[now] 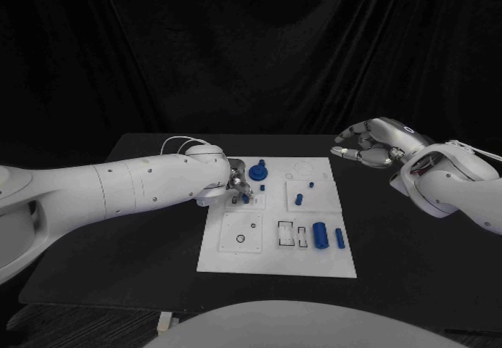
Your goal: Assemble the parts on the task board
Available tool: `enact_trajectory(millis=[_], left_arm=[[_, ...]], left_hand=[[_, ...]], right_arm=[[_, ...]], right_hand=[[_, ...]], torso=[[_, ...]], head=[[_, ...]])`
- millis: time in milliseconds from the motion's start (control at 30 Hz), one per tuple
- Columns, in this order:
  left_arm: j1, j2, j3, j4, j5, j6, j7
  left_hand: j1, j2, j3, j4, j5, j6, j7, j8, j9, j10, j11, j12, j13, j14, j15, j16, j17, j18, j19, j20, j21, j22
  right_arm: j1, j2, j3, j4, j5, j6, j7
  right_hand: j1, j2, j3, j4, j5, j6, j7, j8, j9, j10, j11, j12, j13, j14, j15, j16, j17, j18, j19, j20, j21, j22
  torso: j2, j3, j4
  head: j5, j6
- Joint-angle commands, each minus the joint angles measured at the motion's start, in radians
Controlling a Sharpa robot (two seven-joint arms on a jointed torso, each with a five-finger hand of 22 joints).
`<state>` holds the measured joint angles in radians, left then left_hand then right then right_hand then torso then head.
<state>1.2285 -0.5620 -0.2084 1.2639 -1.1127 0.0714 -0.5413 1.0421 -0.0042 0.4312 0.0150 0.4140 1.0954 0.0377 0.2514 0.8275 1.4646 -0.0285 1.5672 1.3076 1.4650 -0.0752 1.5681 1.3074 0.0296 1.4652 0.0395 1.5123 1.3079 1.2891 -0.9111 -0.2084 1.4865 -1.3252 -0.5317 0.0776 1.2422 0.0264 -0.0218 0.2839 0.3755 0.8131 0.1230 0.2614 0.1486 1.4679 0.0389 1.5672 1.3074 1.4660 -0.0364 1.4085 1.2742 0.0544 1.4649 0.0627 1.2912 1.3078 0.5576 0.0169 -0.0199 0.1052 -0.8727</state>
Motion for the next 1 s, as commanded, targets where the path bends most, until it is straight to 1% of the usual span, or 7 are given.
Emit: enact_trajectory(millis=[33,700,833,900,933,967,1000], left_arm=[[-0.009,0.000,-0.004,0.005,0.003,0.012,0.005],[-0.009,-0.007,-0.004,0.017,0.003,0.018,0.004],[-0.009,-0.005,-0.004,0.015,0.003,0.017,0.006],[-0.009,-0.004,-0.004,0.013,0.003,0.018,0.005],[-0.009,-0.004,-0.004,0.013,0.003,0.018,0.005],[-0.009,-0.003,-0.004,0.012,0.003,0.020,0.004],[-0.009,-0.003,-0.004,0.011,0.003,0.021,0.003]], left_hand=[[0.001,0.008,0.025,-0.018,0.007,0.008,-0.010,0.000,0.000,0.106,-0.008,0.004,0.263,0.106,-0.004,0.003,0.263,-0.003,0.031,-0.004,-0.006,0.189],[0.002,0.005,0.032,-0.023,0.013,0.011,-0.011,-0.001,0.003,0.106,-0.010,0.004,0.263,0.106,-0.006,0.003,0.263,-0.002,0.028,-0.005,-0.009,0.186],[-0.005,0.003,0.034,-0.021,0.006,0.009,-0.010,-0.004,0.004,0.106,-0.009,0.004,0.263,0.106,-0.006,0.003,0.263,-0.001,0.027,-0.006,-0.011,0.185],[-0.014,0.002,0.033,-0.016,-0.017,0.008,-0.010,-0.007,0.005,0.106,-0.009,0.004,0.263,0.106,-0.006,0.003,0.263,-0.001,0.027,-0.006,-0.011,0.185],[-0.025,0.003,0.026,-0.006,-0.059,0.008,-0.011,-0.010,0.006,0.106,-0.009,0.004,0.263,0.106,-0.006,0.003,0.263,-0.002,0.027,-0.005,-0.012,0.184],[-0.032,0.003,0.020,0.000,-0.082,0.010,-0.010,-0.011,0.007,0.106,-0.009,0.004,0.263,0.106,-0.005,0.003,0.263,-0.001,0.027,-0.006,-0.013,0.184],[-0.055,0.004,-0.004,0.024,-0.163,0.014,-0.010,-0.015,0.007,0.106,-0.008,0.004,0.263,0.106,-0.004,0.003,0.263,-0.001,0.027,-0.004,-0.014,0.184]], right_arm=[[-0.003,0.000,0.001,-0.001,-0.002,0.009,-0.022],[-0.003,0.003,0.001,-0.005,-0.002,0.021,-0.029],[-0.003,0.004,0.001,-0.006,-0.002,0.023,-0.030],[-0.003,0.004,0.001,-0.005,-0.002,0.025,-0.031],[-0.003,0.004,0.001,-0.005,-0.002,0.025,-0.031],[-0.004,0.004,0.001,-0.005,-0.002,0.026,-0.031],[-0.004,0.003,0.001,-0.005,-0.002,0.026,-0.031]], right_hand=[[0.010,0.001,-0.001,-0.001,0.006,-0.001,0.006,-0.006,-0.002,0.103,0.006,0.004,0.263,0.050,0.005,-0.007,-0.002,0.010,0.012,0.009,-0.007,0.176],[0.012,0.002,-0.001,-0.001,0.011,-0.002,0.007,-0.007,-0.003,0.103,0.007,0.004,0.263,0.048,0.005,-0.013,-0.012,0.012,0.009,0.010,-0.016,0.173],[0.012,0.002,-0.001,-0.001,0.011,-0.002,0.007,-0.007,-0.003,0.103,0.007,0.004,0.263,0.048,0.005,-0.013,-0.012,0.012,0.009,0.010,-0.016,0.173],[0.012,0.002,-0.001,-0.001,0.011,-0.002,0.007,-0.007,-0.003,0.103,0.007,0.004,0.263,0.048,0.005,-0.013,-0.012,0.012,0.009,0.010,-0.016,0.173],[0.012,0.002,-0.001,-0.001,0.011,-0.002,0.007,-0.007,-0.003,0.103,0.007,0.004,0.263,0.048,0.005,-0.013,-0.012,0.012,0.009,0.010,-0.016,0.173],[0.012,0.002,-0.001,-0.001,0.011,-0.002,0.007,-0.007,-0.003,0.103,0.007,0.004,0.263,0.048,0.005,-0.013,-0.012,0.012,0.009,0.010,-0.016,0.173],[0.012,0.002,-0.001,-0.001,0.011,-0.002,0.007,-0.007,-0.003,0.103,0.007,0.004,0.263,0.048,0.005,-0.013,-0.012,0.012,0.009,0.010,-0.016,0.173]], torso=[[0.000,0.0001,-0.0001],[0.000,-0.0002,-0.0006],[-0.001,0.0000,-0.0003],[-0.001,0.0002,-0.0003],[-0.001,0.0002,-0.0002],[-0.001,0.0002,-0.0002],[-0.001,0.0000,-0.0004]], head=[[0.002,0.000],[0.008,0.000],[0.008,0.000],[0.008,0.000],[0.008,0.000],[0.008,0.000],[0.008,0.000]])
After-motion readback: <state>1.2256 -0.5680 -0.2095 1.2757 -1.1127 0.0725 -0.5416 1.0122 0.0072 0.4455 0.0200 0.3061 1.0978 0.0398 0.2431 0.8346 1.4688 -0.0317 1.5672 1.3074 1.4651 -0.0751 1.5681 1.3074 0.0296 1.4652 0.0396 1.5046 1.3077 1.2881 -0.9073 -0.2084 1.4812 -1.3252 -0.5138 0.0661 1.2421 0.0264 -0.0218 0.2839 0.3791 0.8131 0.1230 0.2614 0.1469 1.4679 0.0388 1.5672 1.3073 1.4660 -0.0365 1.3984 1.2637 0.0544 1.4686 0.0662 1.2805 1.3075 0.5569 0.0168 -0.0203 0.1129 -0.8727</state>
